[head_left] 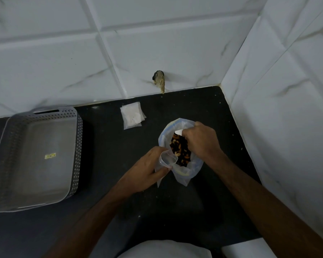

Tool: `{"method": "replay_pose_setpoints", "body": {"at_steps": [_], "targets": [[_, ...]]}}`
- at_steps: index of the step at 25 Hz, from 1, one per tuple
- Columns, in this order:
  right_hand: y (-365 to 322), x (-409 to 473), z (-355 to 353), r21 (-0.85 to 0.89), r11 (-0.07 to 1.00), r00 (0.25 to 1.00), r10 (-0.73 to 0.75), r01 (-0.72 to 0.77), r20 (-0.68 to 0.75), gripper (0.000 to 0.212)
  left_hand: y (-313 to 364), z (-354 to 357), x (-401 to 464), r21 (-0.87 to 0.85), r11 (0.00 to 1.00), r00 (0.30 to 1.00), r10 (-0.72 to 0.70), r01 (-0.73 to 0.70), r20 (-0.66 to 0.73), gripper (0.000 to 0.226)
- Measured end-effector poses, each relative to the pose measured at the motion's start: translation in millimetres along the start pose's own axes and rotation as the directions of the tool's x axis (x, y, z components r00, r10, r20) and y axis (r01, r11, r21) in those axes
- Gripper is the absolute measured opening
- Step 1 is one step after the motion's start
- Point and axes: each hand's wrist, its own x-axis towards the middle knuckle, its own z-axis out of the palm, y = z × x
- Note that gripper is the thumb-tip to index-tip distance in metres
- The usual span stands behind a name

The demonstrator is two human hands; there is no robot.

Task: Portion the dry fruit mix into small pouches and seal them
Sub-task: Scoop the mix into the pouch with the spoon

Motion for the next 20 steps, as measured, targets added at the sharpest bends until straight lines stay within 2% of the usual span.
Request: {"method": "replay_pose_setpoints", "body": {"at_steps": [3, 4, 9, 13, 15, 17, 20], "targets": [[9.4, 2.3, -12.9, 0.257, 0.963, 0.996, 0.082, -0.084, 0.019, 0.023, -1.0, -0.4, -1.2, -0.006, 1.000, 1.000, -0.019, 0.019, 0.003, 0.041], [11.4, 1.9, -14.8, 0.278, 0.955, 0.994, 0.106, -0.103, 0.006, 0.024, -0.7, -0.4, -1.8, -0.009, 1.000, 1.000, -0.019, 0.019, 0.002, 0.039], [-0.1, -10.8, -7.4, 0.128, 0.990, 0.997, 0.065, -0.060, -0.033, 0.024, 0.6, 4.1, -6.4, -0.107, 0.994, 0.997, 0.021, -0.028, -0.069, 0.041], [-5.3, -6.5, 7.7, 0.168, 0.983, 0.997, 0.069, -0.071, 0.022, 0.024, -1.9, 14.1, -8.7, -0.368, 0.929, 0.968, -0.133, 0.047, -0.211, 0.034], [-7.6, -5.0, 14.6, 0.178, 0.982, 0.997, 0.057, -0.064, 0.043, 0.025, -3.9, 16.6, -7.2, -0.397, 0.912, 0.965, -0.189, 0.104, -0.182, 0.032], [-8.7, -5.0, 17.5, 0.175, 0.983, 0.996, 0.035, -0.049, 0.077, 0.025, -3.9, 16.5, -2.6, -0.412, 0.890, 0.962, -0.257, 0.197, -0.095, 0.031], [-8.7, -5.2, 13.9, 0.288, 0.953, 0.993, 0.070, -0.094, 0.095, 0.022, -4.9, 16.3, 4.0, -0.461, 0.828, 0.930, -0.367, 0.320, -0.014, 0.029]]}}
